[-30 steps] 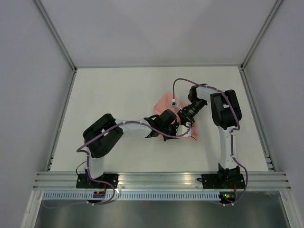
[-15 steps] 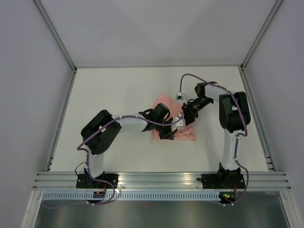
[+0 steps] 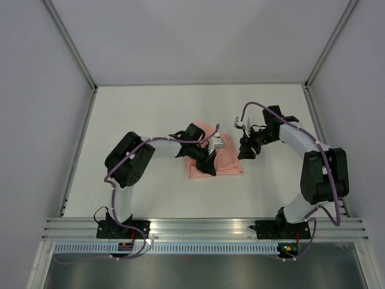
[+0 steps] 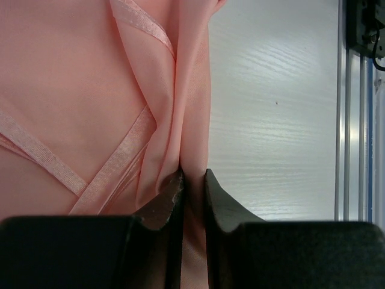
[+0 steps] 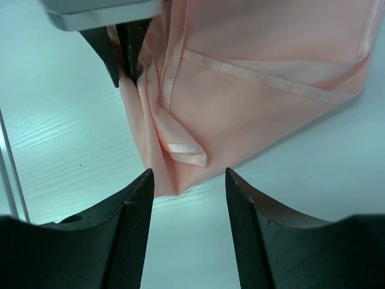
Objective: Fold the napkin, place the utensils inside, and roll it up
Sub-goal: Roll the napkin at the center of the board.
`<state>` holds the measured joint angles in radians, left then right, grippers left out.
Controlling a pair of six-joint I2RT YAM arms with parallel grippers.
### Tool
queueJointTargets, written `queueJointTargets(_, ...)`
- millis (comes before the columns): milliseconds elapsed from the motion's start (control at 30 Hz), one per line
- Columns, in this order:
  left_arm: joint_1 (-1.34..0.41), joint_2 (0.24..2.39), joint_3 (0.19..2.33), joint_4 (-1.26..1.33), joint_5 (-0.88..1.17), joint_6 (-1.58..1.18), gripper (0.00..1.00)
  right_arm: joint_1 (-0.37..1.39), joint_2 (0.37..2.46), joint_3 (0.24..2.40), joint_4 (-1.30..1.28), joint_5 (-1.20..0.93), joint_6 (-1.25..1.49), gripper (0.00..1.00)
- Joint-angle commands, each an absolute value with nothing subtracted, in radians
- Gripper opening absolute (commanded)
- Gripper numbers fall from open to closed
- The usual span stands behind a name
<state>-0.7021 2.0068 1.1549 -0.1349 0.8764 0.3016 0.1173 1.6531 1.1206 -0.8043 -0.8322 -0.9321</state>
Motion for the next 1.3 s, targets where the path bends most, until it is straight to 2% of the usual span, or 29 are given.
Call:
queueJointTargets(0,-0.706,2.028,1.186,-0.150,0.968,0.256,0.02,0.166,1.551,1.037,-0.661,-0.829,-1.009,0.58)
queueJointTargets(333,-0.693,2.025,1.172,-0.150,0.982,0.255,0.02,0.477,1.348,0.666,-0.218,-0.502,-1.020,0.69)
queueJointTargets(633,-0.692,2.023,1.175,-0.150,0.991,0.256,0.02,0.561,1.367,0.598,-0.100,-0.399,-1.031,0.71)
queueJointTargets(833,-0.692,2.020,1.178,-0.150,0.992,0.256,0.02,0.584,1.394,0.592,-0.117,-0.382,-1.054,0.69)
queueJointTargets(933,-0.690,2.019,1.178,-0.150,0.999,0.259,0.02,0.584,1.411,0.594,-0.121,-0.376,-1.065,0.63)
queueJointTargets(1033,-0.690,2.008,1.178,-0.150,1.002,0.265,0.02,0.584,1.446,0.607,-0.147,-0.376,-1.072,0.47)
queueJointTargets(1133,-0.687,1.999,1.178,-0.147,1.000,0.267,0.02,0.583,1.459,0.618,-0.167,-0.377,-1.080,0.39)
queueJointTargets(1233,-0.686,1.979,1.170,-0.118,0.980,0.252,0.08,0.584,1.477,0.641,-0.218,-0.382,-1.089,0.32)
queueJointTargets(1267,-0.683,1.961,1.164,-0.107,0.974,0.242,0.12,0.586,1.492,0.653,-0.241,-0.383,-1.091,0.24)
